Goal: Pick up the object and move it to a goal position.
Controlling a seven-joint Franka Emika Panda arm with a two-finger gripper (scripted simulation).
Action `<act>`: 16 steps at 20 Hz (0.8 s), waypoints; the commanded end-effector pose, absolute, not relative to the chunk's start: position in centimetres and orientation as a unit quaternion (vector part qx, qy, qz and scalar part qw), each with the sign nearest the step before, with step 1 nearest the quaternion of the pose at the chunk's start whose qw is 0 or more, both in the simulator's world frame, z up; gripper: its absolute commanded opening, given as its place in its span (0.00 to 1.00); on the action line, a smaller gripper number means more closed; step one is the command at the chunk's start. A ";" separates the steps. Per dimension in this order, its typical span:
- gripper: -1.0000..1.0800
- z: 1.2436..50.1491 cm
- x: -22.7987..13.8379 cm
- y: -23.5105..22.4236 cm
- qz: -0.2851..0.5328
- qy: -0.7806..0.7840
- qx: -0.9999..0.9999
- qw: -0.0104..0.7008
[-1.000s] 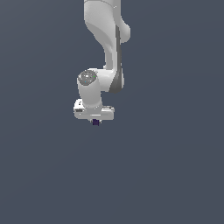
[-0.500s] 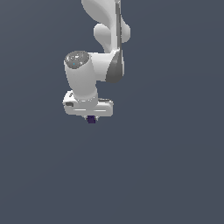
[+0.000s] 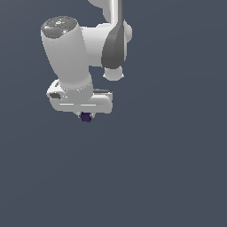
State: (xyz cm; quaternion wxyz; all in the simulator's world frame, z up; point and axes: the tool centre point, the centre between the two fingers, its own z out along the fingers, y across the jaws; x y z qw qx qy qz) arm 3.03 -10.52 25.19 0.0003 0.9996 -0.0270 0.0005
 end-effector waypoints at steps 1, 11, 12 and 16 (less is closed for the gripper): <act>0.00 27.0 3.9 -10.7 0.000 -0.027 1.000 0.000; 0.00 32.9 7.0 -11.2 0.000 -0.027 1.000 0.000; 0.00 33.4 7.2 -11.3 0.000 -0.027 1.000 0.000; 0.00 35.2 8.2 -11.5 0.000 -0.027 1.000 0.000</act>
